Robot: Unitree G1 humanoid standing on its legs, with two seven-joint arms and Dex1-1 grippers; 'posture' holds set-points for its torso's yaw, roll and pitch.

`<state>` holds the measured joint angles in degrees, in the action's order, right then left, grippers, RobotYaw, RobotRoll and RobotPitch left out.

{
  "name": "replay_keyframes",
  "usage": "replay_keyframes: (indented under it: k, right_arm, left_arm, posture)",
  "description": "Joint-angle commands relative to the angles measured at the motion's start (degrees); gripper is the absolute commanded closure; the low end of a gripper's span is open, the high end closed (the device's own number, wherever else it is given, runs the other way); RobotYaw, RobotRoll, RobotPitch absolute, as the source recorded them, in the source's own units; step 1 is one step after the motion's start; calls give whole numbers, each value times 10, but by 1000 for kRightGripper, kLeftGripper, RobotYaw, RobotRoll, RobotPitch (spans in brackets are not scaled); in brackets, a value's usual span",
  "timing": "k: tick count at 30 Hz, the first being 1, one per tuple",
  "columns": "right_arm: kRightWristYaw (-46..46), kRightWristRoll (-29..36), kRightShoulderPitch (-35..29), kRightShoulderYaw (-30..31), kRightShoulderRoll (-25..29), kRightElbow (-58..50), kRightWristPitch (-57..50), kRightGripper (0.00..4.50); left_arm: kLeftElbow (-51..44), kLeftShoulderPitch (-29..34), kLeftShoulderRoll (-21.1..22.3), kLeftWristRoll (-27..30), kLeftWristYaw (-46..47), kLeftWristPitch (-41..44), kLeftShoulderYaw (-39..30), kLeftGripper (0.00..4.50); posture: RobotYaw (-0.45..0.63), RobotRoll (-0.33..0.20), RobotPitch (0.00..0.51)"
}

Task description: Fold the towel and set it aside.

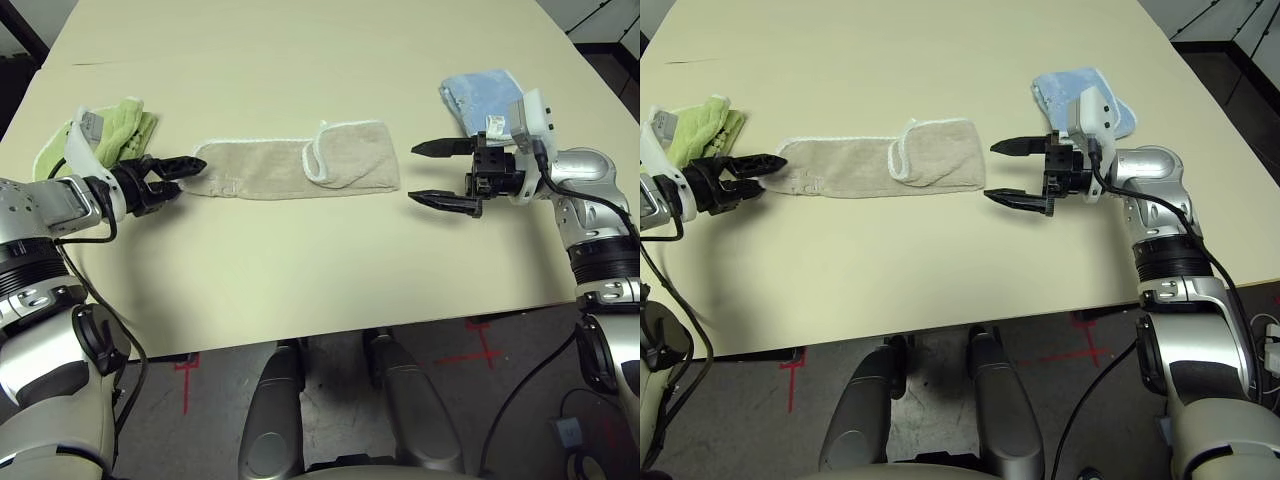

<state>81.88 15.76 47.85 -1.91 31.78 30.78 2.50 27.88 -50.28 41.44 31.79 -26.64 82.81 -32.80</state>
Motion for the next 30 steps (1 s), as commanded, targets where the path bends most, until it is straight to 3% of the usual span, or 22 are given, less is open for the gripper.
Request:
replay_keyframes:
  k: [1,5,6,10,21,30]
  right_arm:
    - [1,2,-7,5,8,-5,4,0]
    - [-1,1,-6,4,8,-2,7,0]
    - [-1,1,-6,4,8,-2,7,0]
    - [-2,0,-5,5,8,0,9,0]
    - [-5,-2,5,9,0,22,22,0]
    - [1,-5,27,15,-5,56,37,0]
  left_arm:
    - [11,5,11,5,-6,13,8,2756]
    - [13,4,15,9,-14,23,12,4281]
    - [15,4,17,9,-15,24,12,4450]
    - [23,2,29,8,-22,22,15,4450]
    - [53,35,137,-8,-85,-34,80,4450]
    - [2,69,182,22,-129,3,79,4450]
  posture:
    - [8,0,265]
    - [8,0,263]
    - [9,0,262]
    - [13,0,262]
    - [48,0,263]
    - [70,0,261]
